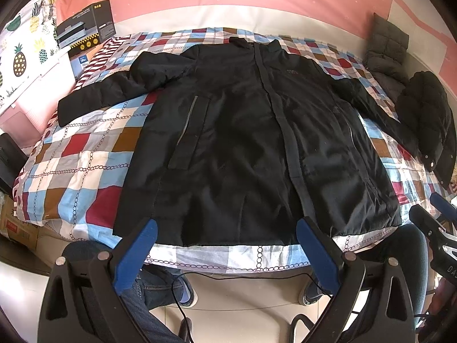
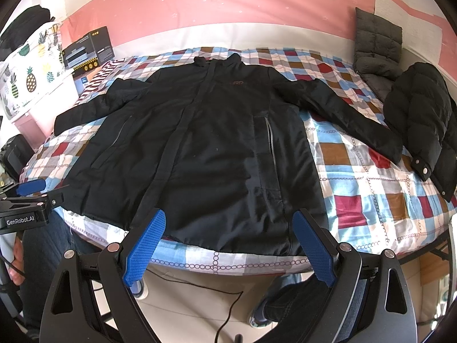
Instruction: Fold large clothes
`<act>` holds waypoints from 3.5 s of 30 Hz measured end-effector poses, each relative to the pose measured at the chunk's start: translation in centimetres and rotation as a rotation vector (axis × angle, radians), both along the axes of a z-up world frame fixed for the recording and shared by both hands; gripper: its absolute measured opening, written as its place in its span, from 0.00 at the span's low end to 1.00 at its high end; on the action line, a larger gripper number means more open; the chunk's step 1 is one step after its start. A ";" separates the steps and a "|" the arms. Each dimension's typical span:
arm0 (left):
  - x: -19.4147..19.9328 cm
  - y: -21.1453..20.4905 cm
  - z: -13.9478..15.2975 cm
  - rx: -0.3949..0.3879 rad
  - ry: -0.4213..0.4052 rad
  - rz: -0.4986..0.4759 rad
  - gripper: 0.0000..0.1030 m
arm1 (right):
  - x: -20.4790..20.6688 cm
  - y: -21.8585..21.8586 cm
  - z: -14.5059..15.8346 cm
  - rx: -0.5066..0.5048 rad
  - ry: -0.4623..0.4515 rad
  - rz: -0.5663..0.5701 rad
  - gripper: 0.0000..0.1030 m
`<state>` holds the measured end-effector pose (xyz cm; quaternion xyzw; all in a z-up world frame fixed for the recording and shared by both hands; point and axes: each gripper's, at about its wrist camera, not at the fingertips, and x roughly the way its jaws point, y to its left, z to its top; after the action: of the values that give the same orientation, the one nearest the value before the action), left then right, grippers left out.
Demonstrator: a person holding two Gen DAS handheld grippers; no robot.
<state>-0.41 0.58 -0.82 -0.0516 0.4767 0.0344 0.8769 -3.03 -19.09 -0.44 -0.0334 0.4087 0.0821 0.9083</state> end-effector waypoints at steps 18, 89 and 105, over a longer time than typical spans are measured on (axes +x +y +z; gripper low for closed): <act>-0.1 -0.2 -0.1 -0.005 0.003 0.001 0.96 | 0.0 0.1 0.1 0.001 -0.001 0.002 0.88; 20.2 33.3 -9.2 -0.181 -0.081 0.589 0.84 | 22.1 12.6 -4.0 -0.057 0.061 0.199 0.88; 25.3 38.1 -10.7 -0.083 -0.076 0.669 0.23 | 25.0 12.4 -5.6 -0.080 0.051 0.172 0.87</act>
<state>24.94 38.69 -11.56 -0.2418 0.4015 0.2989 0.8313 22.00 -6.71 -6.01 -0.1022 0.4303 0.1441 0.8852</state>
